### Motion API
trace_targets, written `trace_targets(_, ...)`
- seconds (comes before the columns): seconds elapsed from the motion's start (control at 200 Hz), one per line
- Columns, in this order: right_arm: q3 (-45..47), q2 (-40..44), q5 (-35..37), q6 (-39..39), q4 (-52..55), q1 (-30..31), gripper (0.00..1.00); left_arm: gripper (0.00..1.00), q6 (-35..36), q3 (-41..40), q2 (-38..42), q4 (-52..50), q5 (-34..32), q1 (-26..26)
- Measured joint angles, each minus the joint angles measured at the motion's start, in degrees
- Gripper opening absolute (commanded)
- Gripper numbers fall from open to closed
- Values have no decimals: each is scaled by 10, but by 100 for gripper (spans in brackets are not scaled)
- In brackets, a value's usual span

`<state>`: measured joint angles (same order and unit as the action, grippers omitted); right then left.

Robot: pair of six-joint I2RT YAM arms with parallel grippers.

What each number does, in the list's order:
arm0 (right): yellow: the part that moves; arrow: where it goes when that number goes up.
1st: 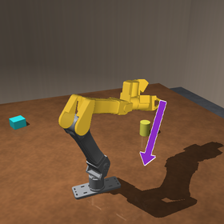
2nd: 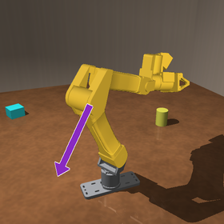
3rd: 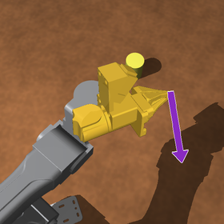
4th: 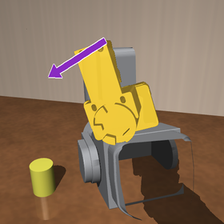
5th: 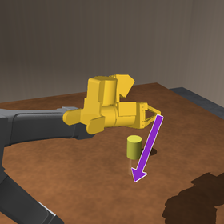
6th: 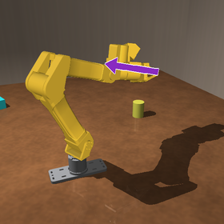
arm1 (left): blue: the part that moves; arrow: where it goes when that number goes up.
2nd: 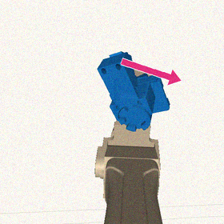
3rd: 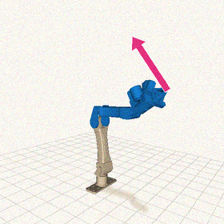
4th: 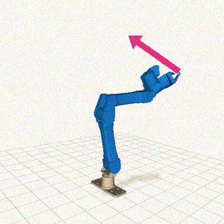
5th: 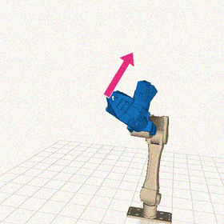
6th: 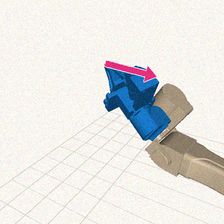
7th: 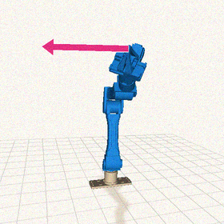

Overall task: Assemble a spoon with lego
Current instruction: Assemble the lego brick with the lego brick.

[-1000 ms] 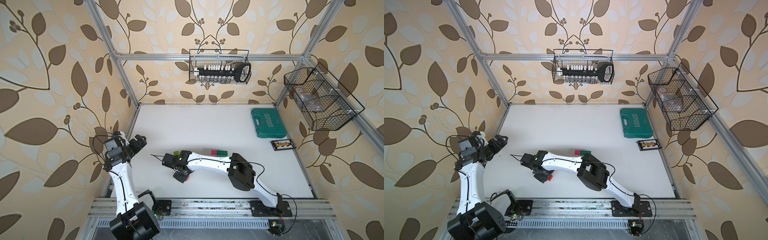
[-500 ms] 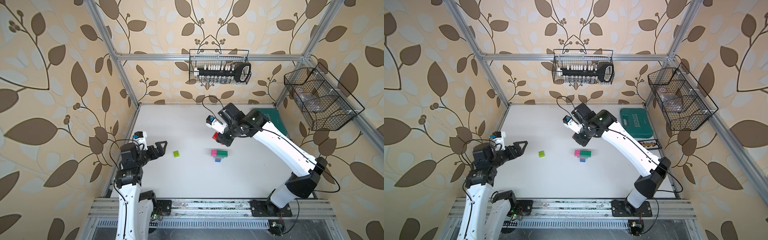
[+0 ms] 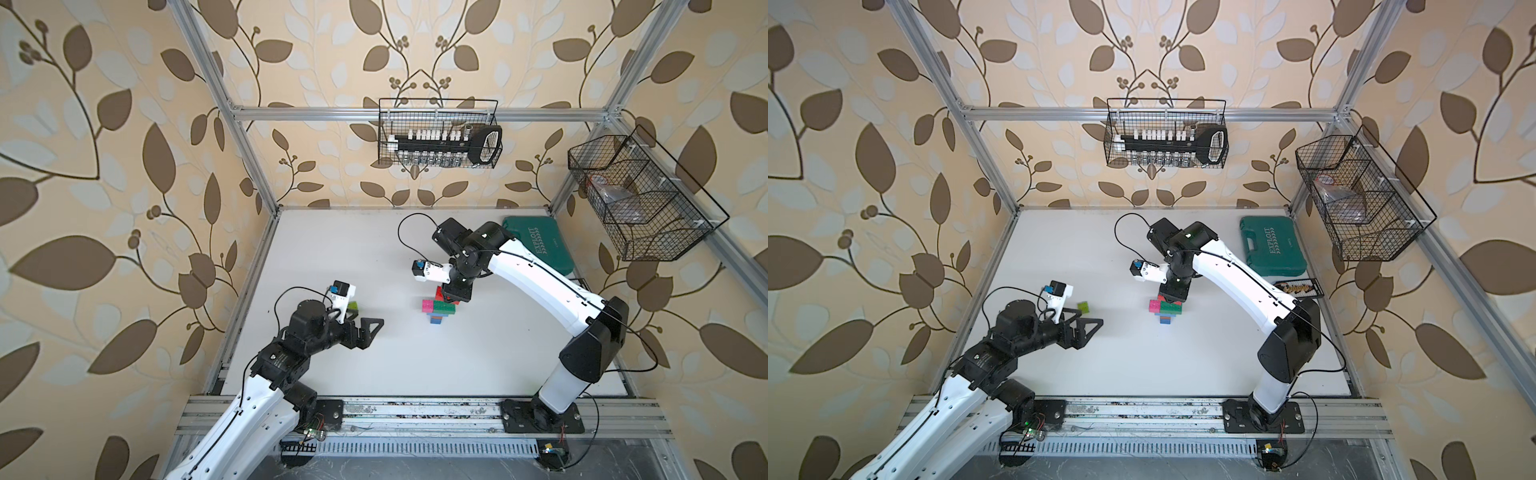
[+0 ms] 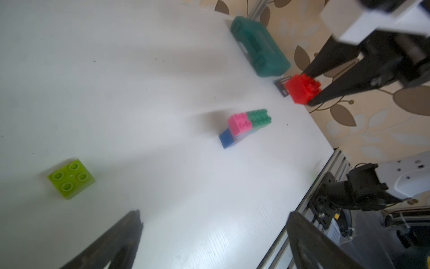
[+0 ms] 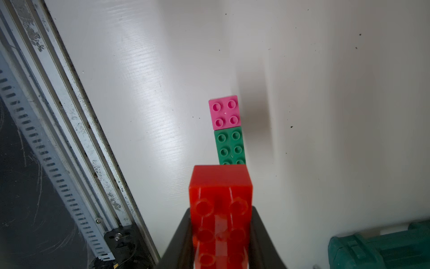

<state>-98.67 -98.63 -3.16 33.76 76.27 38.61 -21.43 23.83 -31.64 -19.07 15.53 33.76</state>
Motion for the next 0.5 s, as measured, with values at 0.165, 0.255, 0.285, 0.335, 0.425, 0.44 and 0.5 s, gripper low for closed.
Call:
trace_targets(0.165,20,-17,15,8,-26,0,0,99,1,-70,9,59,-77,87)
trace_targets(0.255,28,-40,21,8,-38,0,0,99,3,-75,-26,109,-82,92)
trace_targets(0.285,28,-48,21,8,-41,0,0,99,5,-74,-46,127,-83,95)
trace_targets(0.335,28,-61,24,8,-46,0,0,99,9,-74,-78,149,-87,101)
trace_targets(0.425,28,-75,25,8,-52,0,0,99,20,-73,-120,164,-96,114)
trace_targets(0.44,28,-76,25,8,-53,0,0,99,21,-73,-123,165,-96,114)
trace_targets(0.5,28,-78,25,8,-54,1,0,99,25,-73,-123,170,-99,117)
